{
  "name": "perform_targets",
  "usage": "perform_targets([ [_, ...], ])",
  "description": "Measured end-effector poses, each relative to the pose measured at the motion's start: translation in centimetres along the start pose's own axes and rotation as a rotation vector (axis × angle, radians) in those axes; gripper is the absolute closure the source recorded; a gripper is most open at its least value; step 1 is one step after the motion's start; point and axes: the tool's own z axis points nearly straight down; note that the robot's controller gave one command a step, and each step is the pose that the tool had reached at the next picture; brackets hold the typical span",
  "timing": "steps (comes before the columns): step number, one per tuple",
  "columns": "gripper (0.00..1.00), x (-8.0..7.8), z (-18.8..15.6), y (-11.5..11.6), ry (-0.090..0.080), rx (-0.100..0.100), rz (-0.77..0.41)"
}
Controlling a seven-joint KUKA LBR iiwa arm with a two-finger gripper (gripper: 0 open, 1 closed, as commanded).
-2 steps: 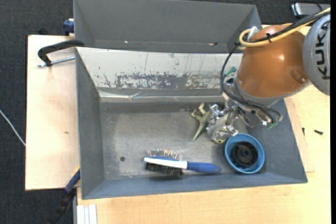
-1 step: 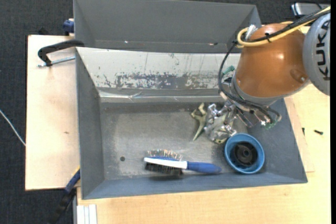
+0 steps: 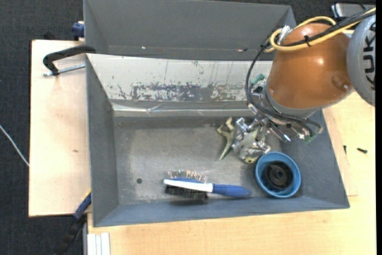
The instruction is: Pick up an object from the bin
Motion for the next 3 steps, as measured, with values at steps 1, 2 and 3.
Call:
perform_targets([
  [1, 1.0, 1.0, 0.6, 0.3, 0.005, -0.003, -0.098],
  [2, 1.0, 0.7, 1.0, 0.1, 0.004, -0.003, -0.107],
  [3, 1.0, 0.7, 1.1, -0.8, 0.002, -0.001, -0.181],
])
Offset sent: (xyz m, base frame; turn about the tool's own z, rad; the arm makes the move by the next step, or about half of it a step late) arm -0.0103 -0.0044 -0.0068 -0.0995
